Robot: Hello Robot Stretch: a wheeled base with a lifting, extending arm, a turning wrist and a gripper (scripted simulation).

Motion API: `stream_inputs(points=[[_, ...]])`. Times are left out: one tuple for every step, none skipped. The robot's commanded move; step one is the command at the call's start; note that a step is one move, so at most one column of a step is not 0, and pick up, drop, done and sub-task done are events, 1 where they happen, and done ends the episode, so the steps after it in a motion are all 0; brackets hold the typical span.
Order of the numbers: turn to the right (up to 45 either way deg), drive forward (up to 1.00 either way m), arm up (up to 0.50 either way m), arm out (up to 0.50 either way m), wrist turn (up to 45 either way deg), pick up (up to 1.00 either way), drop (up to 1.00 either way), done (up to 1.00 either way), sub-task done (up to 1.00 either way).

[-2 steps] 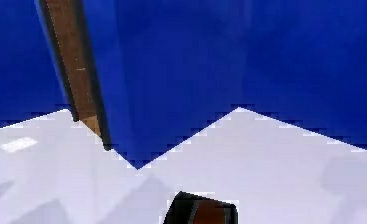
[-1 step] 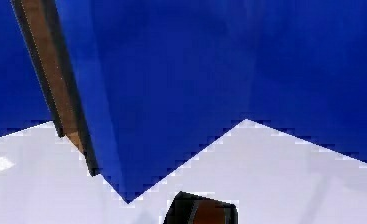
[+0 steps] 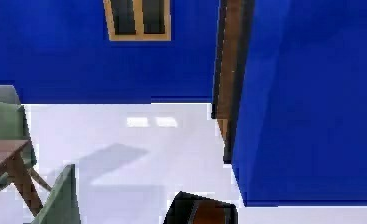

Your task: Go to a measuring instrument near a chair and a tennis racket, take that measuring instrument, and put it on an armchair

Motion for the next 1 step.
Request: stream_inputs(points=[[-45.0,0.00,0.00,0.00,0.0,0.00,0.00,0.00,0.00]])
